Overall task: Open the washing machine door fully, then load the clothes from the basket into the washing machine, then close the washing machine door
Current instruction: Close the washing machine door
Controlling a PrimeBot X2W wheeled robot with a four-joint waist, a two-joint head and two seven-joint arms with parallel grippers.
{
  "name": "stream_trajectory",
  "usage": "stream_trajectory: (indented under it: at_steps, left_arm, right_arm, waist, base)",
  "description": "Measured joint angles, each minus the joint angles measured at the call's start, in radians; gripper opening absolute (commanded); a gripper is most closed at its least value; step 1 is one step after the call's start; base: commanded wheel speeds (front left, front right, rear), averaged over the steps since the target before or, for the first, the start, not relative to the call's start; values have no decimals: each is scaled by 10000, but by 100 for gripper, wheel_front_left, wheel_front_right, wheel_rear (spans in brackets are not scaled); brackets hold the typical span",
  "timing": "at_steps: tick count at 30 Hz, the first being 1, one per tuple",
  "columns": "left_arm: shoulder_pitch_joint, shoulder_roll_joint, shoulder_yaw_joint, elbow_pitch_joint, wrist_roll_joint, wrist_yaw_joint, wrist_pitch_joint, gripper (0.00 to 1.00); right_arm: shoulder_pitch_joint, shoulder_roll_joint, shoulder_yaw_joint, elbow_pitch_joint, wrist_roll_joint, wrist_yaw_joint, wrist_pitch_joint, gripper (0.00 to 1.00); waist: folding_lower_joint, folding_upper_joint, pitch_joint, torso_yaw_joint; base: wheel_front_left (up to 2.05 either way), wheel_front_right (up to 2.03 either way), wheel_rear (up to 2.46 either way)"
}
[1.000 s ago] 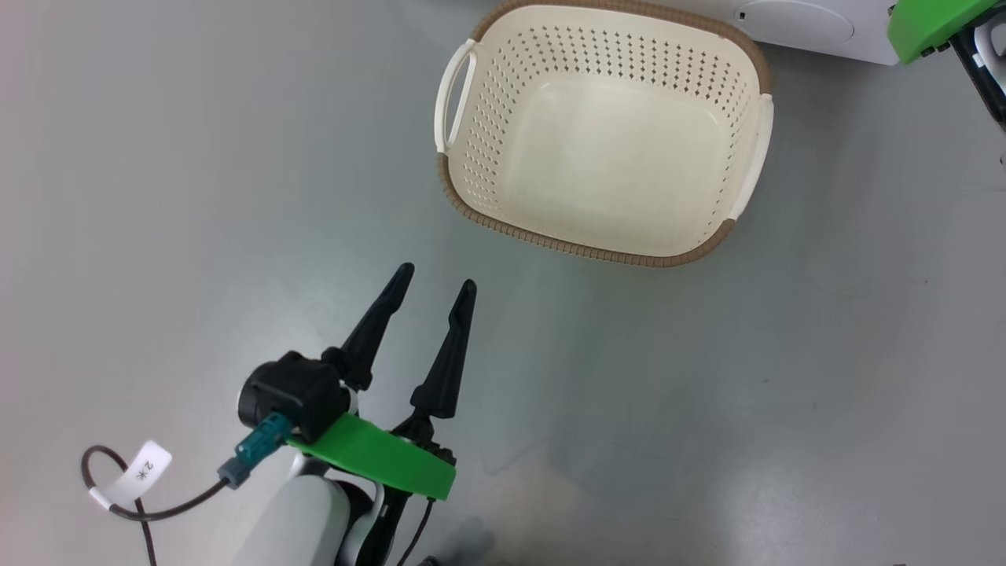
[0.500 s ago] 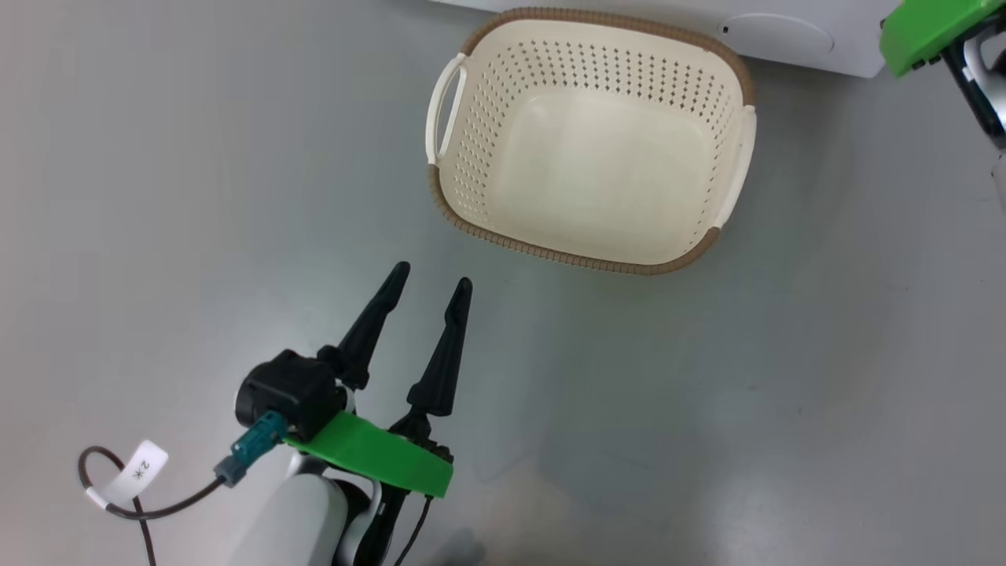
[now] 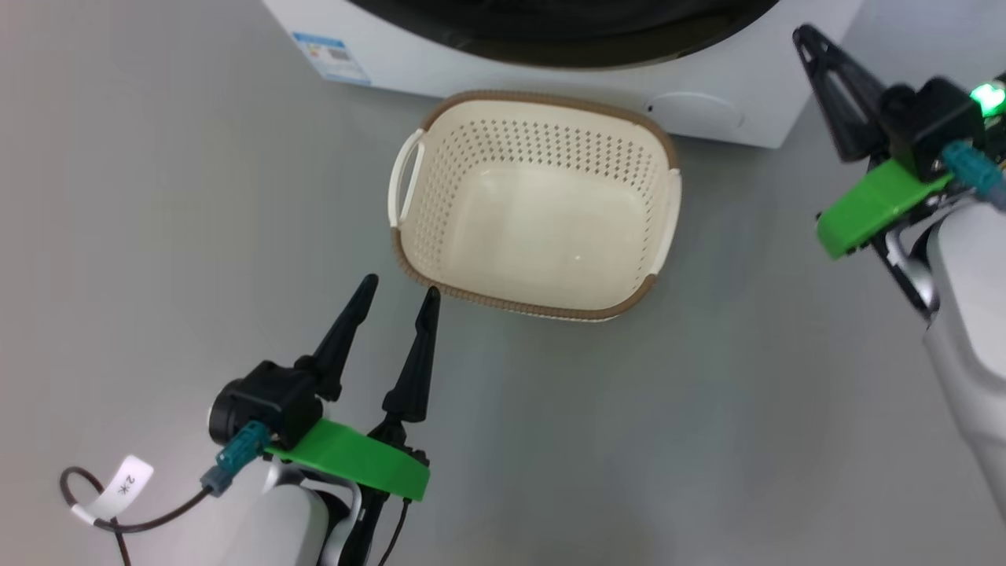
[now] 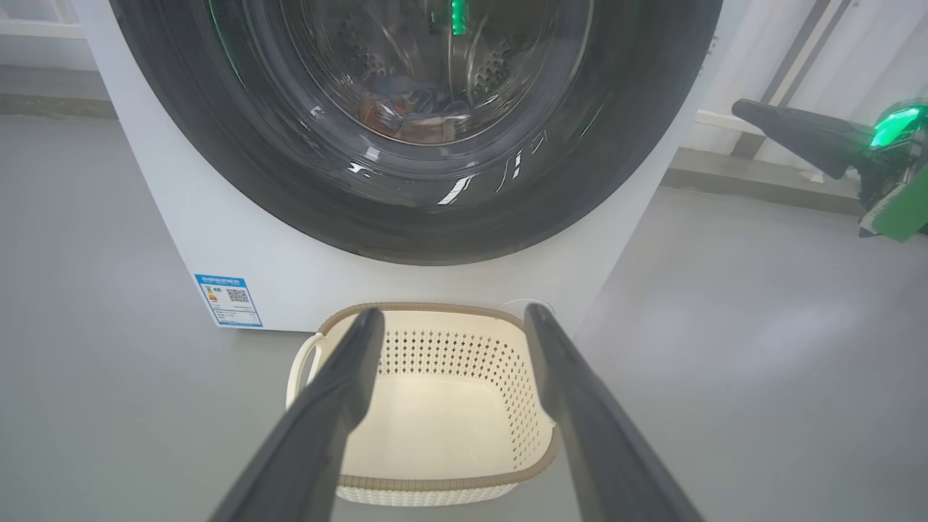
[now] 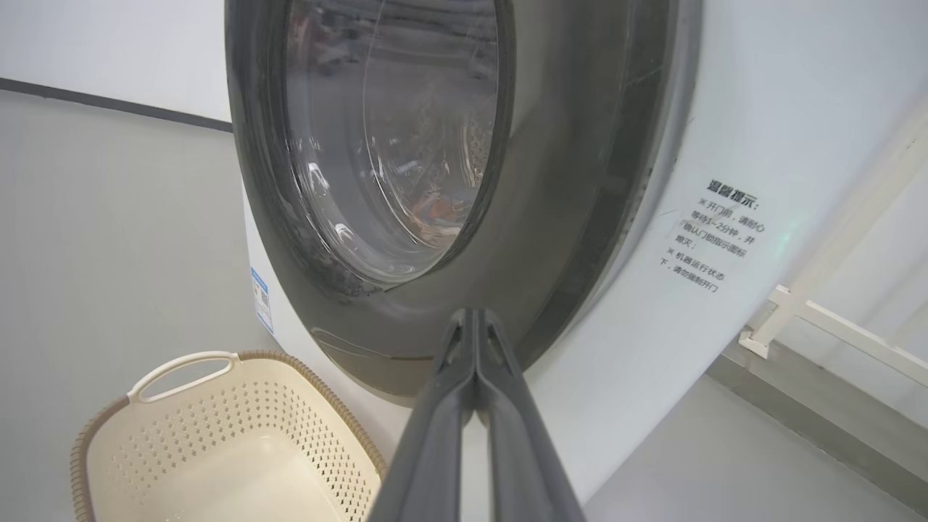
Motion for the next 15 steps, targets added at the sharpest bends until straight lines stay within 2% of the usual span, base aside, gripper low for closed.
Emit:
stream_trajectory:
  at_steps: [6,15]
  left_arm:
    - [423,6,451,82,362,0,0,100]
    - [1269,40,1430,88,454,0,0,100]
  right_arm:
    - [1960,901,-1239,-1202,2,0,0,0]
    - [3953,2190,-2376,-2343,63,-2,2,0]
  waist:
    - [0,0,-782,-653]
    - [0,0,-1785,-1577]
  base:
    - [0,0,0]
    - [0,0,0]
